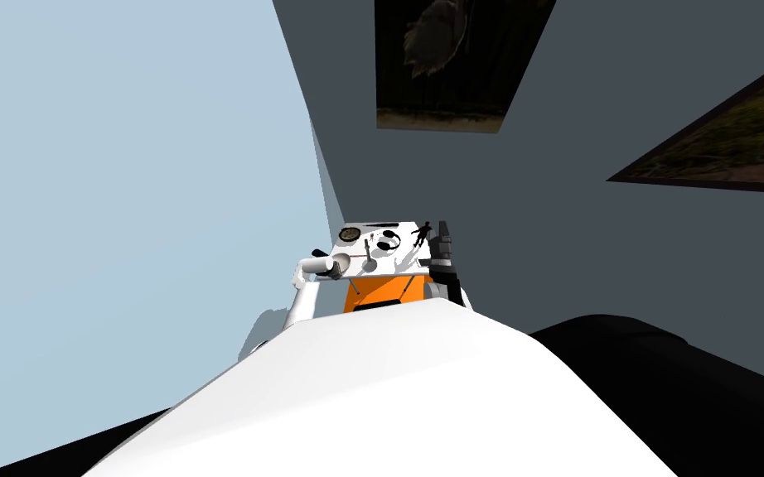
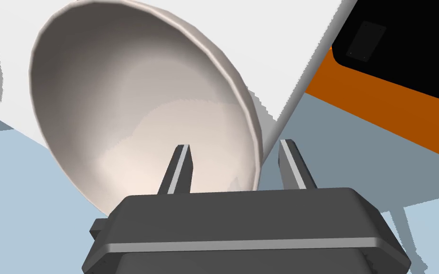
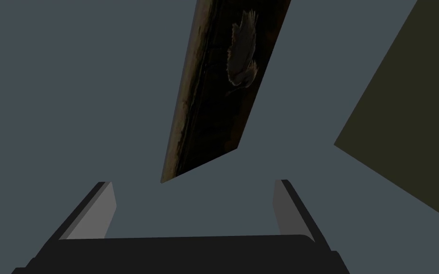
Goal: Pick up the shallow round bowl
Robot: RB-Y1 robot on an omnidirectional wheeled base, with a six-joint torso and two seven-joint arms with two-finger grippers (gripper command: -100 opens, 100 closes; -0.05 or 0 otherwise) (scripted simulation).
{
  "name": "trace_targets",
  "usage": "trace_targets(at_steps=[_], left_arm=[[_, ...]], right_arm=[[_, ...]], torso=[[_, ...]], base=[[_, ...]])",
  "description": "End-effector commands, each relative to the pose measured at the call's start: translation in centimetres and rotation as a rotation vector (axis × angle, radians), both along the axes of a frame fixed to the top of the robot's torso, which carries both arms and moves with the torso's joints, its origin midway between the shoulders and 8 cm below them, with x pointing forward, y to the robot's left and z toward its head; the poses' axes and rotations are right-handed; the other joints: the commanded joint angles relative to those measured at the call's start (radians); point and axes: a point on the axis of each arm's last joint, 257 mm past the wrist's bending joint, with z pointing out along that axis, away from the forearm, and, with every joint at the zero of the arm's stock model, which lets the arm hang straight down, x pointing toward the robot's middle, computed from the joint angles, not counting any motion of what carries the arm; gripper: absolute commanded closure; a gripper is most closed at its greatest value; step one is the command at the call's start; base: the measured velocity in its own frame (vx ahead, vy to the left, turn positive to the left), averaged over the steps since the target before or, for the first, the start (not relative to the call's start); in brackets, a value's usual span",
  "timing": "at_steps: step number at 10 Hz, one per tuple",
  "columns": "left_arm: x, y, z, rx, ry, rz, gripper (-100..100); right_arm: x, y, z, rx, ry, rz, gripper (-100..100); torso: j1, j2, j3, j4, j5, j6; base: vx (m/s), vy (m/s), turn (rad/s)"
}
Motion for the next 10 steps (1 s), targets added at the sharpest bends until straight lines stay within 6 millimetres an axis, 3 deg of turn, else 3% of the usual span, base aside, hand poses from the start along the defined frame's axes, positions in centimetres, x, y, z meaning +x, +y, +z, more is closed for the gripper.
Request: trace_targets(at_steps=[1,4,5,6,9,10], left_arm=[[0.0,0.0,0.0,0.000,0.000,0.000,100],[0.0,0.0,0.0,0.000,0.000,0.001,100],[0.0,0.0,0.0,0.000,0.000,0.001,0],[-0.1,-0.1,0.8,0.000,0.000,0.000,100],[-0.1,-0.1,1.4,0.000,-0.001,0.000,100],[-0.2,-0.1,1.4,0.000,0.001,0.000,0]], right_arm=[[0.0,0.0,0.0,0.000,0.000,0.000,0],[0.0,0.0,0.0,0.000,0.000,0.000,0],[0.0,0.0,0.0,0.000,0.000,0.000,0],[0.0,0.0,0.0,0.000,0.000,0.000,0],[0.0,0.0,0.0,0.000,0.000,0.000,0],[0.0,0.0,0.0,0.000,0.000,0.000,0]], torso=[[0.000,0.000,0.000,0.000,0.000,0.000],[0.000,0.000,0.000,0.000,0.000,0.000],[0.000,0.000,0.000,0.000,0.000,0.000],[0.000,0.000,0.000,0.000,0.000,0.000],[0.000,0.002,0.001,0.001,-0.001,0.000],[0.000,0.001,0.001,0.001,0.000,0.000]], base=[[0.000,0.000,0.000],[0.000,0.000,0.000],[0.000,0.000,0.000],[-0.011,0.002,-0.004],[-0.013,0.004,-0.002],[0.000,0.000,0.000]])
